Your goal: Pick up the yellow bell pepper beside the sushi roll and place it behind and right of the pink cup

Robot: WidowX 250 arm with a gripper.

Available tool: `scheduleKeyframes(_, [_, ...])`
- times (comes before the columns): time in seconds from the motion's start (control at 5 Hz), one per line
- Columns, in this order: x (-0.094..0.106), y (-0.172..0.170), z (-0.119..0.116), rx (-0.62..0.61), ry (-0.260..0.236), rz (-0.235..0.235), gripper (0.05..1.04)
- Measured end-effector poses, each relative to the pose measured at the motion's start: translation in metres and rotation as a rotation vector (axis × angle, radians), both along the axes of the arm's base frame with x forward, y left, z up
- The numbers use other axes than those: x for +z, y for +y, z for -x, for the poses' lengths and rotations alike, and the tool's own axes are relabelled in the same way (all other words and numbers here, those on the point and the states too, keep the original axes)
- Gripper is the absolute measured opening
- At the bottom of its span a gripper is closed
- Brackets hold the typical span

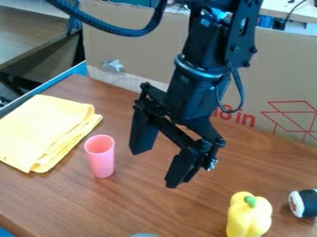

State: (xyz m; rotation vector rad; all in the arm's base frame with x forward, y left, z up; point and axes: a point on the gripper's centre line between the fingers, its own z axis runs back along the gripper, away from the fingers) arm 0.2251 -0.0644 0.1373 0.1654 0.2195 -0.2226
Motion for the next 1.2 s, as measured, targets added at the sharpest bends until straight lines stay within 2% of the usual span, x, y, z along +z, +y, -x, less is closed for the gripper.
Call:
scheduleKeyframes(0.2, [-0.006,-0.001,0.001,0.001,0.026,-0.005,1.001])
scheduleKeyframes(0.4, [-0.012,-0.015,-0.006,-0.036,0.047,0.006,1.001])
scheduleKeyframes(0.6, [-0.009,-0.038,-0.011,-0.110,0.019,0.037,1.001])
scheduleKeyframes(0.8, [-0.013,-0.050,-0.020,-0.144,0.012,0.080,1.001])
scheduleKeyframes(1.2, [-0.032,-0.075,-0.044,-0.187,0.062,0.070,1.001])
